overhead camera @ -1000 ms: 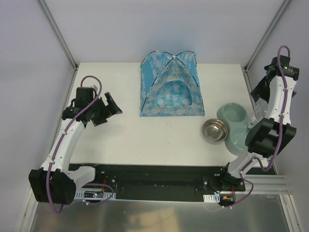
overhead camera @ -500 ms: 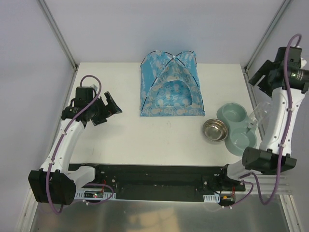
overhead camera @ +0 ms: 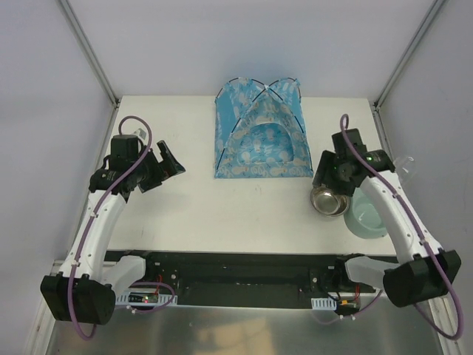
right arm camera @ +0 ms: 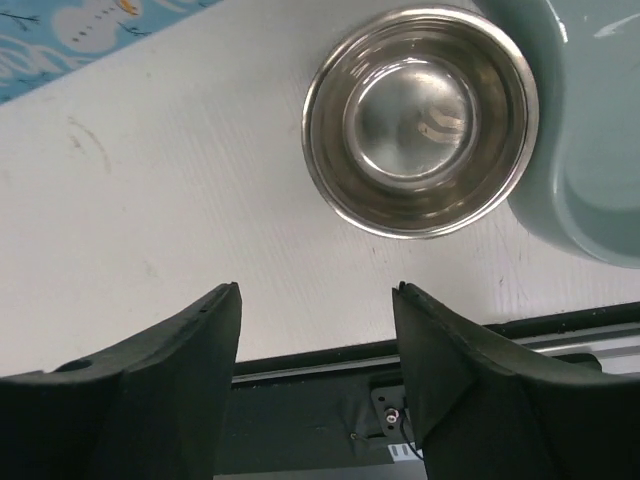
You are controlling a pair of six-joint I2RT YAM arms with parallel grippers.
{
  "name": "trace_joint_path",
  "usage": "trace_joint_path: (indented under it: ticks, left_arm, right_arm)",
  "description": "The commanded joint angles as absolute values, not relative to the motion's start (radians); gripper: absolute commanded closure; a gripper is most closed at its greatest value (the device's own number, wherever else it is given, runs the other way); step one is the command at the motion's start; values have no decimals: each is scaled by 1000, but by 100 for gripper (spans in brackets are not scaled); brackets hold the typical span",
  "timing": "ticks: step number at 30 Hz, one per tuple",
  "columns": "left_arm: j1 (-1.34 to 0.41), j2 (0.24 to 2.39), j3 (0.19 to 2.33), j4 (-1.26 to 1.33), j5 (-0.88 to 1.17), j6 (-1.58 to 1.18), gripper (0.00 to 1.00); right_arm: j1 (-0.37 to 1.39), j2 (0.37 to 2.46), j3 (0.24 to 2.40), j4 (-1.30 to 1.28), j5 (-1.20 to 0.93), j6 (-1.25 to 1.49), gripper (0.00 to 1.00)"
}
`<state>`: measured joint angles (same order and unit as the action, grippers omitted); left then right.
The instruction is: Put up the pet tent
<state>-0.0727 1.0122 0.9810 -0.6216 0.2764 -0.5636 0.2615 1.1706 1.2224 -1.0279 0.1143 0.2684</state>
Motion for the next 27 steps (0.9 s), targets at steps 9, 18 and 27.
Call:
trace_joint_path:
  ticks: [9,18,27]
  left_arm:
    - [-80,1003,960,-623,236,-548,1]
    - [-80,1023,954,-620,233,-557,1]
    - [-80,1043,973,-618,227,-551,1]
  right_arm:
    - [348,1393,1089,-716,196,192,41]
    - [373,1561,1028,-631,242,264,60]
    - [396,1585,1026,-620,370,322,88]
